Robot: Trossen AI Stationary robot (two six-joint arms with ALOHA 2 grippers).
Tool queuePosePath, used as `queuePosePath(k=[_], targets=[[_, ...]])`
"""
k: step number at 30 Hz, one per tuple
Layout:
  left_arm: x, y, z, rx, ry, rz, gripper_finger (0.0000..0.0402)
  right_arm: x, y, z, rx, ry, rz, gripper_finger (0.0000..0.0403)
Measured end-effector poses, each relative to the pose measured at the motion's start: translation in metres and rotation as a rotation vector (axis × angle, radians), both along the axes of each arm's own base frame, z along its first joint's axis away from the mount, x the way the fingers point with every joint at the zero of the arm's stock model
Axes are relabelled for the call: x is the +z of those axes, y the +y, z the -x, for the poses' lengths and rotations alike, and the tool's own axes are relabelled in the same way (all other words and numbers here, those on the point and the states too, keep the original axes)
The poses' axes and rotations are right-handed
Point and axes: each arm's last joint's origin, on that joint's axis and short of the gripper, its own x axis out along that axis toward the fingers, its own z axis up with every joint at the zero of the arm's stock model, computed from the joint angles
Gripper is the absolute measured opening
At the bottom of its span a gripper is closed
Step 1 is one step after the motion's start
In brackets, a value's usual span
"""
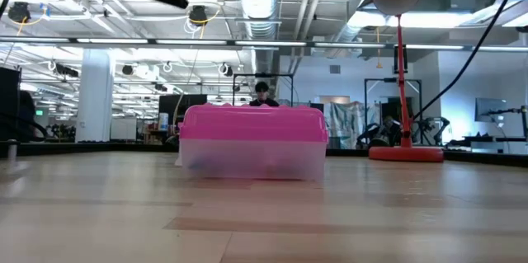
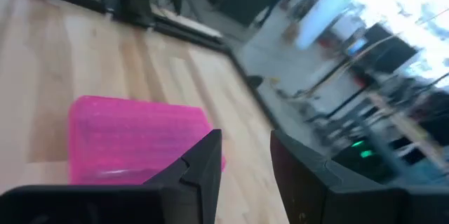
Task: Pick & place school supplies into a supply box
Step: Return to Home Position
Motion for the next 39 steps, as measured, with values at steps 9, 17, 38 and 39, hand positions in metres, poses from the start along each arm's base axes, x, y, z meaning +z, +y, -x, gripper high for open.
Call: queuePosePath(k=[9,17,38,39], targets=[[0.005,-0.001,0.005,-0.120,0.034,0.095,0.0167,0.025,-0.002,0.024,0.063,-0.029,-0.203,0.0118],[0.005,-0.006,0.004,-0.226,0.057,0.179,0.0167,0.025,-0.004,0.022,0.063,-0.012,-0.264,0.0118],[0.010,-0.007,0.000,-0.224,-0.012,0.211,0.0167,0.062,-0.018,0.037,0.124,-0.087,-0.533,0.0118],[0.010,-0.007,0.000,-0.220,-0.014,0.213,0.0167,0.064,-0.019,0.039,0.130,-0.088,-0.541,0.0118]])
